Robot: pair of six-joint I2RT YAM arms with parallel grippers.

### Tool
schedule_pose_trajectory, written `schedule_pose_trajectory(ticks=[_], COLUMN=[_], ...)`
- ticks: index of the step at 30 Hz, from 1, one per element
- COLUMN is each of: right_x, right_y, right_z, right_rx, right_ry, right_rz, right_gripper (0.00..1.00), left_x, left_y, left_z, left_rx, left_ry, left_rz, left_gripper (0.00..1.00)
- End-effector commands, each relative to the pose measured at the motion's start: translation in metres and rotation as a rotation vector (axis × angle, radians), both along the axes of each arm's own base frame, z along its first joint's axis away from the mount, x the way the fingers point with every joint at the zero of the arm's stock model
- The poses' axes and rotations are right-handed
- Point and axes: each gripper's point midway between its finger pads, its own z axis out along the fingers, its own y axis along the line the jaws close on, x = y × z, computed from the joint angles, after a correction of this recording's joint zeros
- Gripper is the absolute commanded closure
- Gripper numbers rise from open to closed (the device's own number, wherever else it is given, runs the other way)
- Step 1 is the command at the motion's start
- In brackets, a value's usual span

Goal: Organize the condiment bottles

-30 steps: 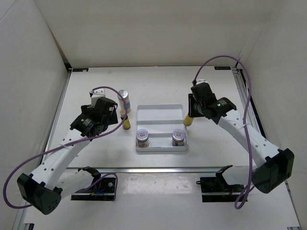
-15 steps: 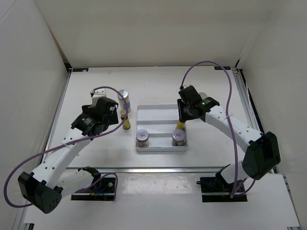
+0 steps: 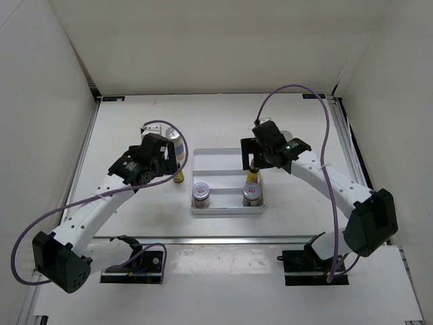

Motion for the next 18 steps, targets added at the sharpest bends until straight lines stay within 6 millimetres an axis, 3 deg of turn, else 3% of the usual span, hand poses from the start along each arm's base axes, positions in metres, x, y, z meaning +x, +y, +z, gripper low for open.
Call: schedule_pose_trajectory(ticks=[1,7,10,14,18], right_x=[0.001,-0.007,-0.011,-0.016,-0.019], right_y=[-0.001,-0.008,-0.013,-0.017,-0.019], right_z=[0.038,0.059,0.062,0.059,0.053], right_rx=[0.059,0.089,0.086,0.084,0.077], right_ry=[-0.106,-0.156,-0.164,-0.161,-0.151], right_rz=[-0.014,-0.008,-0.014,-0.014,-0.014], right_gripper=[0.0,0.0,0.0,0.0,0.0], left_x=[0.012,0.031,0.039,0.05,0.06], left_y=[-0.023,-0.035,-0.039,-0.042,-0.047], left_z=[0.006,0.003,-0.011,-0.023,-0.028], left_rx=[-0.091,-0.097,-0.077,-0.061,-0.069], left_ry=[-0.035,-0.042,-0.016,-0.007,-0.021], left_rz=[-0.065,-0.079,-0.084,-0.063,-0.063], left_gripper=[0.0,0.0,0.0,0.0,0.07])
